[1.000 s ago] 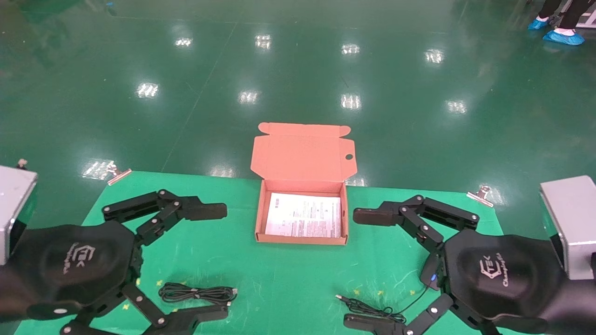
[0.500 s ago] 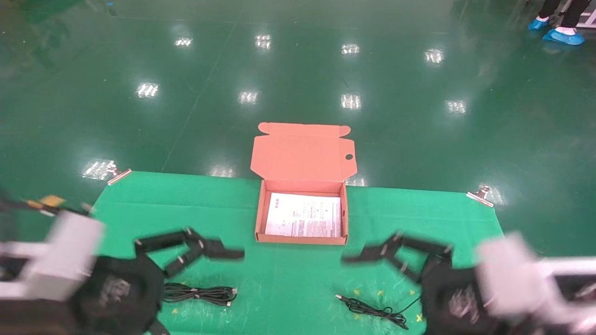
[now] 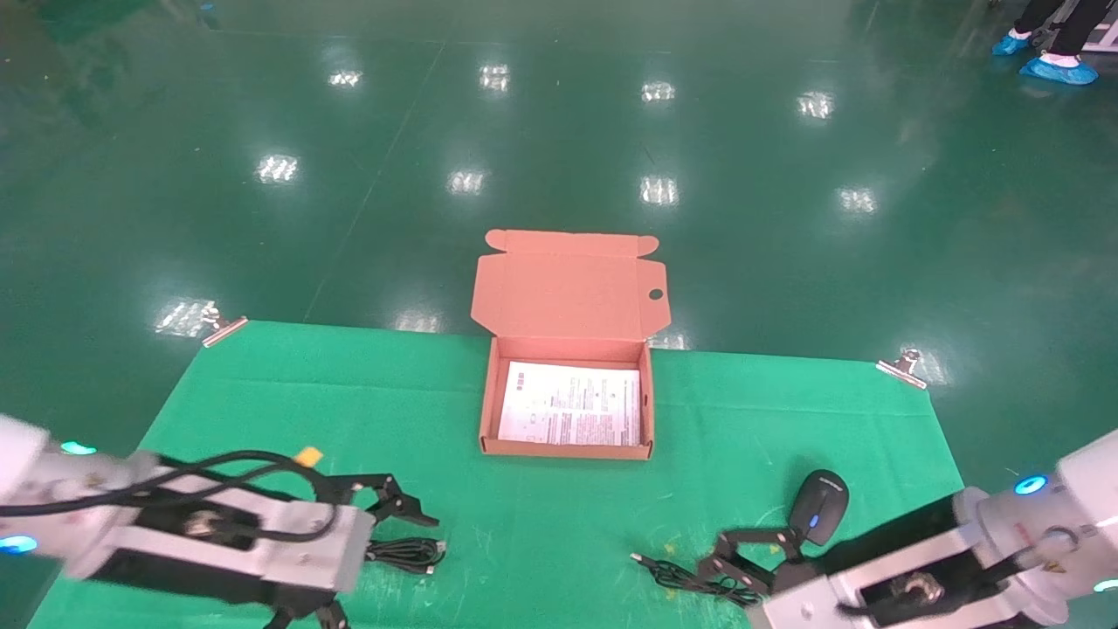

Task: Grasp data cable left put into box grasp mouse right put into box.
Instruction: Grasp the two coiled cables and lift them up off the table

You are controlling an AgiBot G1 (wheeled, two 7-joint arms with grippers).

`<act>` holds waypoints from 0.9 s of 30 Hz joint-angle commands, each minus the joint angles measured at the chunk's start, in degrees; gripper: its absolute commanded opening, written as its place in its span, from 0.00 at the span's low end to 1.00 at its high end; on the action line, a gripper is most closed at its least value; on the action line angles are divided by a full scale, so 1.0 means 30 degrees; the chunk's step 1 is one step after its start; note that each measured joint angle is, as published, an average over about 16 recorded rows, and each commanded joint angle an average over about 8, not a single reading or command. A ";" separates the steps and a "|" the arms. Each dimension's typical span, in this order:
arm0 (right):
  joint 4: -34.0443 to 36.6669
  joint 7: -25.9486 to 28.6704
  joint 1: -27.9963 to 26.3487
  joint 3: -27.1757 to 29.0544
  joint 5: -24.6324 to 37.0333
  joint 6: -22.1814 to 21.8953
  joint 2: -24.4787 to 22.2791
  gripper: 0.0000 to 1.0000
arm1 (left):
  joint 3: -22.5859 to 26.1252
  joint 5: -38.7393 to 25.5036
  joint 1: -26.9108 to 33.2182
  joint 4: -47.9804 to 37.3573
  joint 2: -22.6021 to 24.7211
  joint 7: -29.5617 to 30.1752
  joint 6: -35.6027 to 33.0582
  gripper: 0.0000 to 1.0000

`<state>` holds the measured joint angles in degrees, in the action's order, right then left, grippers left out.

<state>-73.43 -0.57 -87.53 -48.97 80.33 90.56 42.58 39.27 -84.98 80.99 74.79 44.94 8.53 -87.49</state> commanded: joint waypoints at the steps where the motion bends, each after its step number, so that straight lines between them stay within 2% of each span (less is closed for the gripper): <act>1: 0.0155 -0.0410 -0.0701 -0.1316 0.0995 -0.0007 0.0285 1.00 | 0.0636 -0.1345 0.0396 0.0048 0.0457 -0.0323 0.0183 1.00; 7: 0.1482 -0.1253 -0.0707 -0.2850 0.2803 -0.0867 0.0976 1.00 | 0.1957 -0.4770 -0.0061 -0.0335 0.1692 -0.0129 0.1663 1.00; 14: 0.3716 -0.2226 0.0014 -0.3236 0.4349 -0.2987 0.1753 1.00 | 0.2980 -0.7813 -0.0193 -0.2699 0.3439 0.0640 0.3299 1.00; 20: 0.5908 -0.2906 0.0560 -0.3214 0.4769 -0.4624 0.2568 1.00 | 0.3291 -0.8963 0.0274 -0.6081 0.4902 0.1167 0.4199 1.00; 27: 0.8341 -0.3923 0.0964 -0.3169 0.5024 -0.6253 0.3740 1.00 | 0.3288 -0.9324 0.0972 -1.0501 0.6211 0.0664 0.5268 1.00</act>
<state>-48.29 -12.21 -84.76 -58.48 95.36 71.93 53.87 49.13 -112.83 83.86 43.43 63.48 9.92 -71.55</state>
